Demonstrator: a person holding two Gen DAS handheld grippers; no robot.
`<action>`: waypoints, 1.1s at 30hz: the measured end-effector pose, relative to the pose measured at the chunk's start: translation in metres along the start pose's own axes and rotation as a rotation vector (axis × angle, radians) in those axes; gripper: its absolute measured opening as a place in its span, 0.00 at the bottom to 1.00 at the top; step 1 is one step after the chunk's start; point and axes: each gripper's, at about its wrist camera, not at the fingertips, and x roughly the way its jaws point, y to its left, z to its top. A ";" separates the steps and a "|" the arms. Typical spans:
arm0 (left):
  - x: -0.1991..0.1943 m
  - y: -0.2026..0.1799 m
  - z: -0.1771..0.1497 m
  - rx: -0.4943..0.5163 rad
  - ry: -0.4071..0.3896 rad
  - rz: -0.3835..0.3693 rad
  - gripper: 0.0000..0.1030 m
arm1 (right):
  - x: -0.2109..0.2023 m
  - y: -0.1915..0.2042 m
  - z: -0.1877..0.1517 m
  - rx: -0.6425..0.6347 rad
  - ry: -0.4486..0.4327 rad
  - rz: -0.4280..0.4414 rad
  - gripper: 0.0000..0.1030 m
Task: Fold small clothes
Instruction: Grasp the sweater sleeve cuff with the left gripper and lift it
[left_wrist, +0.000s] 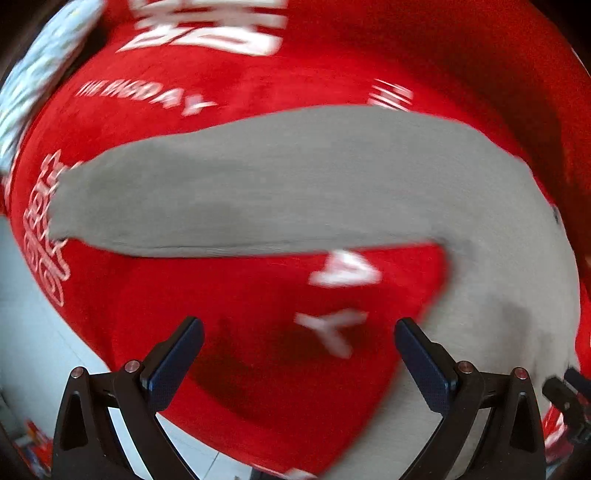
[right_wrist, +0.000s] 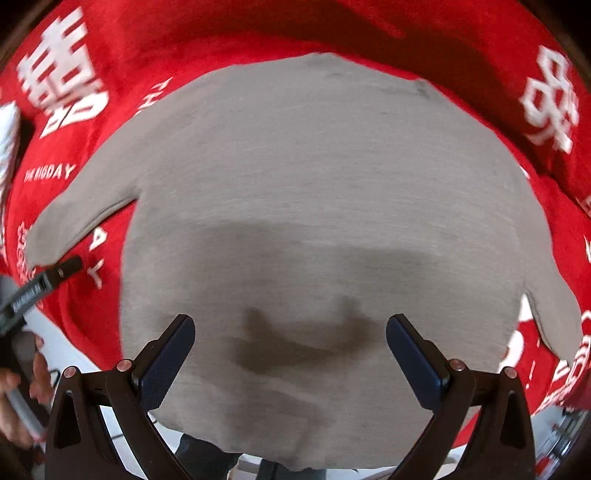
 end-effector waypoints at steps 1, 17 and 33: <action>0.001 0.015 0.002 -0.032 -0.020 -0.008 1.00 | 0.003 0.009 0.001 -0.015 0.006 0.004 1.00; 0.053 0.149 0.028 -0.450 -0.162 -0.403 1.00 | 0.016 0.080 0.013 -0.138 0.029 0.022 1.00; -0.030 0.109 0.056 -0.188 -0.354 -0.392 0.06 | -0.004 0.071 0.001 -0.051 -0.014 0.082 1.00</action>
